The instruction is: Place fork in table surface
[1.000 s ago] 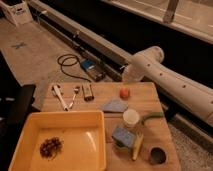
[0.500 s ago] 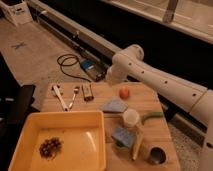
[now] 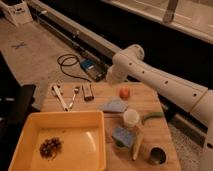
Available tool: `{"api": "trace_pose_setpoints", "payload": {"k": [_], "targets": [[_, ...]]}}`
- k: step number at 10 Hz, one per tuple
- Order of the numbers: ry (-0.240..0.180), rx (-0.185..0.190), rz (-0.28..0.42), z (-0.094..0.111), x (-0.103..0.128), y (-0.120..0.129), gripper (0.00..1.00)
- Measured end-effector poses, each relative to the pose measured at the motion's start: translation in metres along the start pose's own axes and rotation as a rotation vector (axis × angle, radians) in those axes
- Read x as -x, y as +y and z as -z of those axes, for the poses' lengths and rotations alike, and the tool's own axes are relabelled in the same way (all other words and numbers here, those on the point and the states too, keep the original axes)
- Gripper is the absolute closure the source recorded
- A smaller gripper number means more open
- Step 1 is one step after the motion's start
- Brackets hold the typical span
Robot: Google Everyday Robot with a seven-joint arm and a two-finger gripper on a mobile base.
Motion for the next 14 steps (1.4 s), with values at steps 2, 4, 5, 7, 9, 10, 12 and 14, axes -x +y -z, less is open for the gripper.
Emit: {"api": "trace_pose_setpoints", "payload": {"k": [2, 4, 5, 7, 9, 10, 12, 14], "targets": [[-0.006, -0.002, 0.051, -0.004, 0.004, -0.022, 0.71], [-0.023, 0.008, 0.137, -0.024, 0.022, -0.062, 0.71], [-0.037, 0.019, 0.186, -0.037, 0.034, -0.082, 0.71], [-0.079, 0.048, 0.293, -0.069, 0.061, -0.121, 0.71], [-0.115, 0.075, 0.368, -0.097, 0.077, -0.141, 0.71], [-0.144, 0.084, 0.414, -0.114, 0.087, -0.154, 0.71], [-0.187, 0.091, 0.455, -0.133, 0.093, -0.166, 0.71], [-0.253, 0.073, 0.466, -0.159, 0.100, -0.171, 0.71]]}}
